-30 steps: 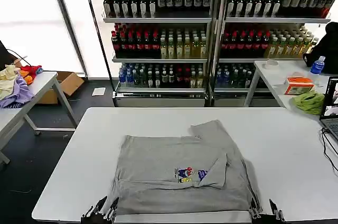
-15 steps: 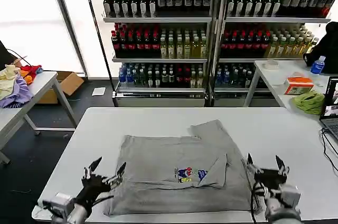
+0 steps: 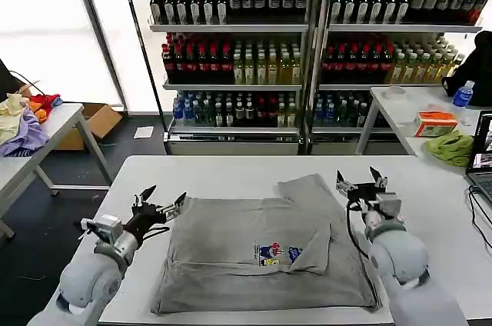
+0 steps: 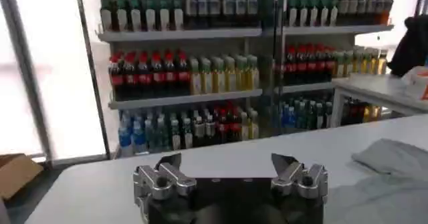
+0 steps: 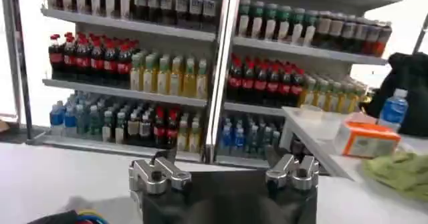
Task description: Fold and organize the clothes.
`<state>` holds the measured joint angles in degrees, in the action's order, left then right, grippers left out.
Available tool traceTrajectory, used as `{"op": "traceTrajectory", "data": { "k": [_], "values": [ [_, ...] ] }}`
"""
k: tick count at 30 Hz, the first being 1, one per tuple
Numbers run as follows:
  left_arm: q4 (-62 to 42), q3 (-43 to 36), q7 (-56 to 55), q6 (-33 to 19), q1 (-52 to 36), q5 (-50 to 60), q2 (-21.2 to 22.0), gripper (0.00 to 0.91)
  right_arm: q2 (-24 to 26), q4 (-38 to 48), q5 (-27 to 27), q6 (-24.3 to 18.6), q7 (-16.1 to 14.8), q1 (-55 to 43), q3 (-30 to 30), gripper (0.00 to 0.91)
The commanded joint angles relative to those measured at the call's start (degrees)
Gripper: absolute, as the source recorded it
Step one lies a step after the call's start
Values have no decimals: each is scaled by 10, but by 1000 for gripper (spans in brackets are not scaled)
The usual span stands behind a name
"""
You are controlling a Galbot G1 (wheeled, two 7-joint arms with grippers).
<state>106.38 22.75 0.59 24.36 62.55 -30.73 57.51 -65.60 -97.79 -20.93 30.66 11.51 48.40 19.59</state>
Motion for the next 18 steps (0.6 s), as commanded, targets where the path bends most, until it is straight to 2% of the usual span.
{"op": "traceTrajectory", "data": {
  "k": [1,5,18],
  "values": [
    [-189,-99,12,16,-157,-10,5,907,-24,185,-1,2,-15,-150,-68,907],
    [-202,-110,8,22,-158,-1,22,907,-52,220,2,2,4,-163,-63,907],
    [-227,-127,3,35,-161,31,44,907,-93,265,13,2,2,-141,-68,907]
  ]
}}
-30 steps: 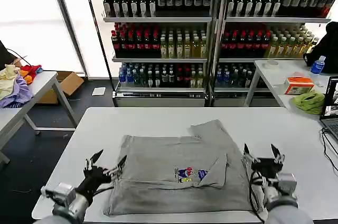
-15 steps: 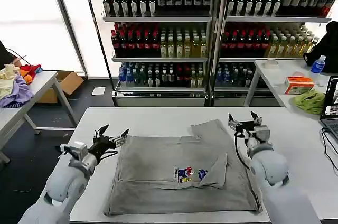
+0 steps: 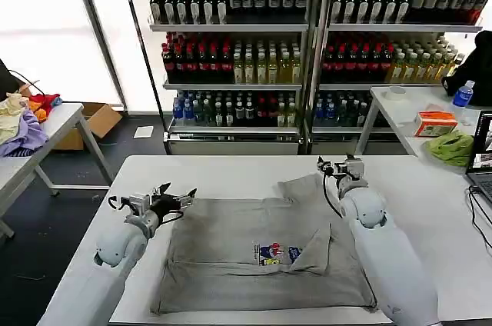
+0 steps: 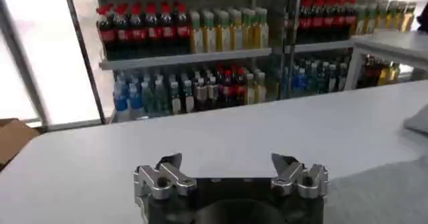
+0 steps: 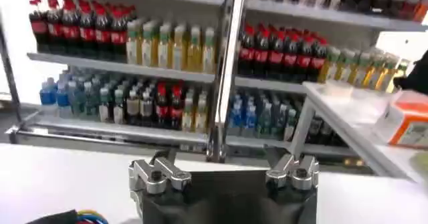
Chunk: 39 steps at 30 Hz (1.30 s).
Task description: Fold and organize the clothes.
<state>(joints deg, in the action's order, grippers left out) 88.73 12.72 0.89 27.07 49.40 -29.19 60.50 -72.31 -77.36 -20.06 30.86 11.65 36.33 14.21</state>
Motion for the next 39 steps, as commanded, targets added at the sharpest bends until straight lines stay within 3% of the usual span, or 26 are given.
{"op": "traceTrajectory", "data": {
  "k": [1,26,29,30,31,32,33,34,36,39],
  "values": [
    [-51,-27,0,8,-29,16,14,907,-27,63,4,0,1,-20,-13,907],
    [-43,-11,1,16,-8,-8,-3,907,-55,84,14,-4,-1,-14,-9,907],
    [-42,-14,1,17,-8,-8,-2,705,-56,87,14,-5,-2,-9,-7,907],
    [-41,-15,1,18,-9,-8,-2,453,-56,88,13,-4,-1,-6,-6,907],
    [-40,-15,0,20,-9,-8,-3,242,-57,87,13,-4,-1,-3,-5,806],
    [-40,-16,0,20,-8,-8,-4,141,-58,85,13,-4,-1,1,-3,685],
    [-40,-17,0,21,-8,-8,-4,71,-59,83,12,-3,-1,5,-1,534],
    [-40,-17,0,21,-7,-8,-5,50,-60,80,11,-3,-1,9,0,443],
    [-40,-18,0,21,-5,-8,-5,10,-61,76,11,-3,-1,17,1,40],
    [-37,-20,-1,21,-1,-7,-3,10,-61,69,10,-4,1,28,3,0]
  ]
}}
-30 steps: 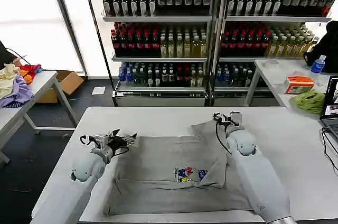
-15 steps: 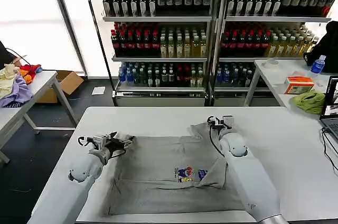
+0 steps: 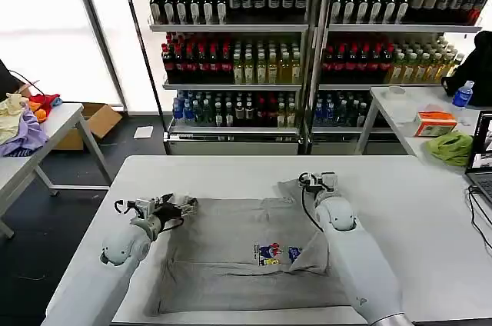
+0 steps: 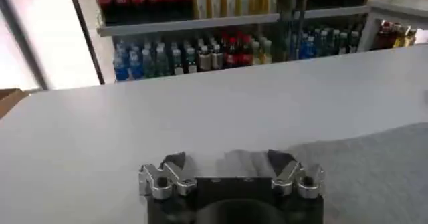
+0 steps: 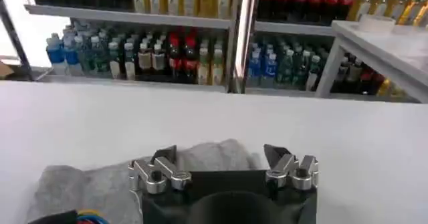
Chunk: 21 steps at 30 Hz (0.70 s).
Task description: Fold and organize the clothes.
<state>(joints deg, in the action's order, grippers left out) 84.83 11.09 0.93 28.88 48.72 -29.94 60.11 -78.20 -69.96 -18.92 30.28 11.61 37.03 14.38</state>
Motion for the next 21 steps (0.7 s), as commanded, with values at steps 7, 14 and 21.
{"op": "traceTrajectory", "data": {
  "k": [7,14,21],
  "values": [
    [10,-7,-2,3,14,-2,4,10,2,-29,-3,5,3,37,0,0],
    [16,-3,-1,0,23,-4,6,10,10,-53,-5,15,14,46,0,0],
    [32,7,-1,-24,27,-3,7,0,14,-80,-17,-5,11,57,5,0]
  ]
}}
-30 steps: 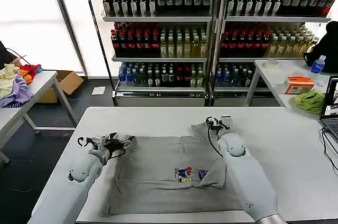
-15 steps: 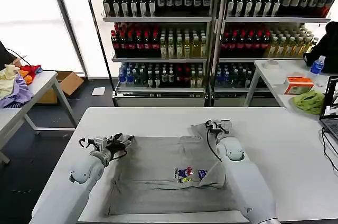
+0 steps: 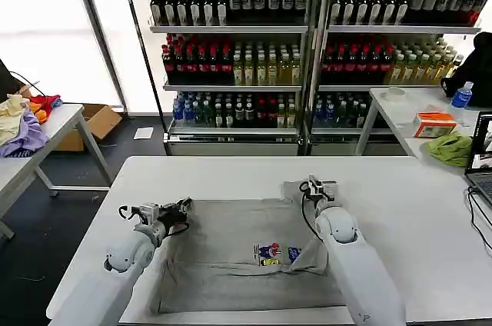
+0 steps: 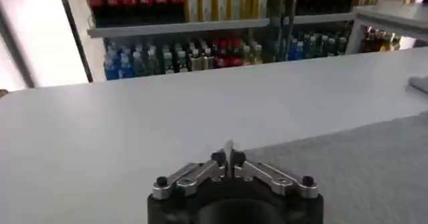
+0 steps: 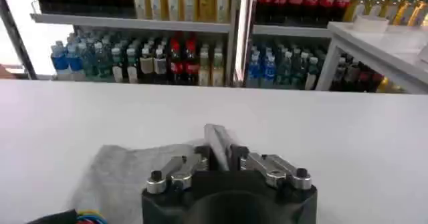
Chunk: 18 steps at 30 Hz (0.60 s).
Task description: Fold and organize the clothes.
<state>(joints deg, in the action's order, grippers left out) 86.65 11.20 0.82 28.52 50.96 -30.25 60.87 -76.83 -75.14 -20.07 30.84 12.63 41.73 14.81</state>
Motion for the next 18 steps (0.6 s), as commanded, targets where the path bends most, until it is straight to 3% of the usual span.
{"op": "traceTrajectory", "data": {
  "k": [1,6,18],
  "values": [
    [18,8,0,-30,6,1,-1,0,1,-37,-8,-16,0,10,4,0],
    [47,19,-6,-46,11,-15,0,0,8,-79,-35,-16,-5,12,11,0],
    [115,58,1,-51,67,-21,-21,0,21,-218,-38,-9,-3,63,20,0]
  ]
}}
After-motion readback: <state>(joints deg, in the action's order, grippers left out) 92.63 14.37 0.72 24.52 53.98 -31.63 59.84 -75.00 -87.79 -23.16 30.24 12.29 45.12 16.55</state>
